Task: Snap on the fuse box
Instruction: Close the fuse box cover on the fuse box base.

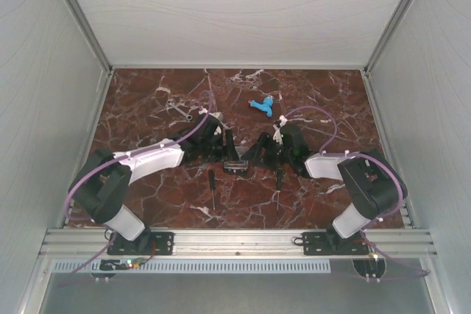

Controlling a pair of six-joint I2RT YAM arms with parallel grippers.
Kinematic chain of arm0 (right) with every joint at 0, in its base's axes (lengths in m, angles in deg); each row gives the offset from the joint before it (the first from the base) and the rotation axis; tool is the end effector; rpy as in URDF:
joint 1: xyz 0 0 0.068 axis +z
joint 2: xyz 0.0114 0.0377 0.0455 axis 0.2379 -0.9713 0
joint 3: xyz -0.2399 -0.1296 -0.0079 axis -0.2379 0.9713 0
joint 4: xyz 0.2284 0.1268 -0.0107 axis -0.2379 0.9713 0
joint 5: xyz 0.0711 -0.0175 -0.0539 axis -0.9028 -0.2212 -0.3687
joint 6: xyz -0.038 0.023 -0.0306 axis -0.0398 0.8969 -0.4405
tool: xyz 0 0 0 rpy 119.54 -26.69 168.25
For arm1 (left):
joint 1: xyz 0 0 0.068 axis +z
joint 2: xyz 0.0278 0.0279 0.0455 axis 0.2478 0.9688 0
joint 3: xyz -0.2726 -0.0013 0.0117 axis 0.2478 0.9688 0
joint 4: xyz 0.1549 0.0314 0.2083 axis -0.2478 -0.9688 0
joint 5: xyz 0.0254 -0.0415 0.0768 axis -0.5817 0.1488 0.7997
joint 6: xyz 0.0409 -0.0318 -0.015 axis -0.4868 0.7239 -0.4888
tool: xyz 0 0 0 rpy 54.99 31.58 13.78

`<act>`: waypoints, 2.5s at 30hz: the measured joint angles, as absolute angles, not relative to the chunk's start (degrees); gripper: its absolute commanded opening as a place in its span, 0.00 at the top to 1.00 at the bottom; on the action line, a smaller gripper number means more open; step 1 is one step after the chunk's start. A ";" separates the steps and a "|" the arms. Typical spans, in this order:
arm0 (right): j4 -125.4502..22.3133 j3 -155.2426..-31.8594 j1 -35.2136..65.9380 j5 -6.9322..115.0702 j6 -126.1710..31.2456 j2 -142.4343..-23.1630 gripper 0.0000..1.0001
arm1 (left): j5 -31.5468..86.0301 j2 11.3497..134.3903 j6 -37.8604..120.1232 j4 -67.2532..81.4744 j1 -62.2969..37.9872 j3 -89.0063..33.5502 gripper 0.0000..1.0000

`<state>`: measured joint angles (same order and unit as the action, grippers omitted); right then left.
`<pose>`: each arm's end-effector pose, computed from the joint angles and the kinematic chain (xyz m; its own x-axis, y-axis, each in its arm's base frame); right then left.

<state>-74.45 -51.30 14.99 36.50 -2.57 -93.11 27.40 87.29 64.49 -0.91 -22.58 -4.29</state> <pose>0.2499 0.1545 0.1393 -0.8967 0.3180 -0.3080 -0.0559 0.6088 0.7913 0.2510 -0.1949 0.1817 -0.8640 -0.0598 -0.4999 0.2158 0.8531 -0.4750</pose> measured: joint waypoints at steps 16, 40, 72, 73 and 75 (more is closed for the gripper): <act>-70.43 -56.40 14.57 37.42 -5.61 -95.36 0.35 | 27.38 93.91 61.67 -0.10 -21.34 -9.58 0.33; -63.26 -56.40 14.99 37.53 -9.09 -93.53 0.36 | 30.42 92.95 51.75 -1.32 -26.17 -9.58 0.32; -57.64 -58.93 18.77 36.15 -12.65 -92.46 0.56 | 16.13 87.94 65.69 6.09 -18.93 0.15 0.42; -57.07 -59.19 18.83 36.48 -12.80 -92.46 0.56 | 15.93 88.07 65.78 6.22 -18.89 0.15 0.43; -56.00 -59.57 18.92 37.18 -13.00 -92.30 0.56 | 15.51 88.40 65.85 6.31 -18.87 0.15 0.44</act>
